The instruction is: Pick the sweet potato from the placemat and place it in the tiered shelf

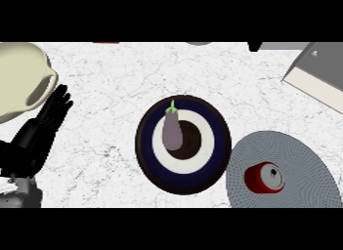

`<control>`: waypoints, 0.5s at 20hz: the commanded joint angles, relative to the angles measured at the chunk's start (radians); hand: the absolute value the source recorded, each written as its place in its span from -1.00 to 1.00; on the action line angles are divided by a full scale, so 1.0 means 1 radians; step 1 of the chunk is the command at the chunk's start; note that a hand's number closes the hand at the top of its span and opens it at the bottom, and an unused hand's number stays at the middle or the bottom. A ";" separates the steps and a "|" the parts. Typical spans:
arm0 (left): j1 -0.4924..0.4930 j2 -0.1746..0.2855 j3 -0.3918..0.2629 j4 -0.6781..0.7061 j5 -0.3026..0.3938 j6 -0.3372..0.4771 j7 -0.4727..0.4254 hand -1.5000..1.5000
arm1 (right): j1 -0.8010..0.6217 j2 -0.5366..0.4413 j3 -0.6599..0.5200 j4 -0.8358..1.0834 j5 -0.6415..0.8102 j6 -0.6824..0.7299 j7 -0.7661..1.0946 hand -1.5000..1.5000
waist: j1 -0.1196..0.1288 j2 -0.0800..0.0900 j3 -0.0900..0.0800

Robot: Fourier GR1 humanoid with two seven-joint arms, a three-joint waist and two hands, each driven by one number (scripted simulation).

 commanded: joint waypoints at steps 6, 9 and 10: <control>-0.012 -0.012 -0.009 0.008 -0.018 0.019 0.019 0.00 | -0.129 -0.038 -0.105 -0.195 -0.079 -0.150 0.178 -1.00 | -0.019 -0.009 0.000; 0.033 -0.018 -0.010 -0.027 -0.022 0.024 0.011 0.00 | -0.141 -0.081 -0.142 -0.279 -0.109 -0.121 0.216 -1.00 | -0.032 -0.018 0.000; 0.033 -0.006 0.010 0.010 -0.014 0.015 -0.016 0.00 | -0.145 -0.069 -0.172 -0.314 -0.141 -0.131 0.233 -1.00 | -0.040 -0.019 0.000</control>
